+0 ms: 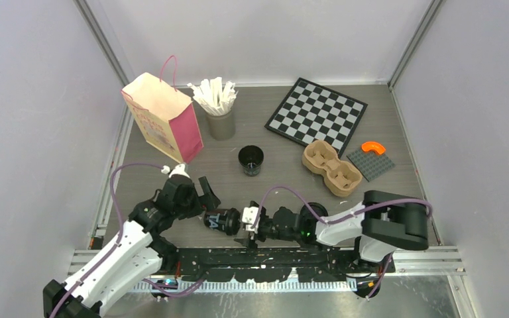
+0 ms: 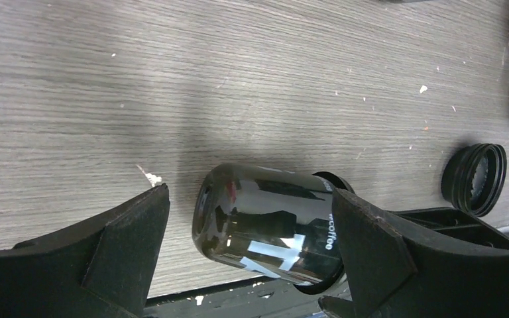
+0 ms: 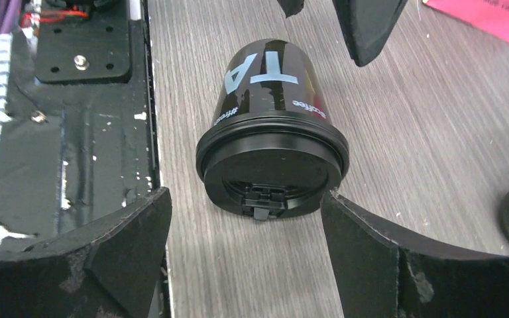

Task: Pack the takeout coffee

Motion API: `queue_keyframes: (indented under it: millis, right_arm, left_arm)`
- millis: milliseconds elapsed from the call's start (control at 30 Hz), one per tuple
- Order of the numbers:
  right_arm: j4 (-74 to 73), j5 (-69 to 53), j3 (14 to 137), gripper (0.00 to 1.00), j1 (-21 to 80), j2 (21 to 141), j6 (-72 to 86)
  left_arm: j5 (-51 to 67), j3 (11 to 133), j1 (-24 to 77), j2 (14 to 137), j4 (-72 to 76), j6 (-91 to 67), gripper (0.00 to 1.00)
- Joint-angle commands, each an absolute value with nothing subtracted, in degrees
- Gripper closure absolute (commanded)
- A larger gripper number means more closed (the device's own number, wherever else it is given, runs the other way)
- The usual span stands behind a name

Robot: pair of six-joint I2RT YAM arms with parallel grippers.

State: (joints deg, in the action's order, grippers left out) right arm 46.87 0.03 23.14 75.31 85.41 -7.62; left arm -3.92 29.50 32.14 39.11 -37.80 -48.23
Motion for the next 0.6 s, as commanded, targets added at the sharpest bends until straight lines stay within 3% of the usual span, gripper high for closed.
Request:
queue_keyframes:
  millis: [0, 233, 567]
  right_arm:
    - [67.0, -1.2, 22.4, 0.12, 75.7, 92.0, -19.9]
    - [82.2, 4.2, 22.5, 0.1, 75.6, 104.0, -23.7]
    - [82.4, 5.3, 23.4, 0.09, 75.4, 106.5, -24.6]
  left_arm:
    - [-7.7, 26.4, 31.8, 35.7, -34.9, -51.7, 0.07]
    - [-6.5, 24.4, 31.8, 35.9, -32.7, -51.8, 0.13]
    - [-3.3, 22.2, 31.8, 39.4, -26.6, -50.4, 0.32]
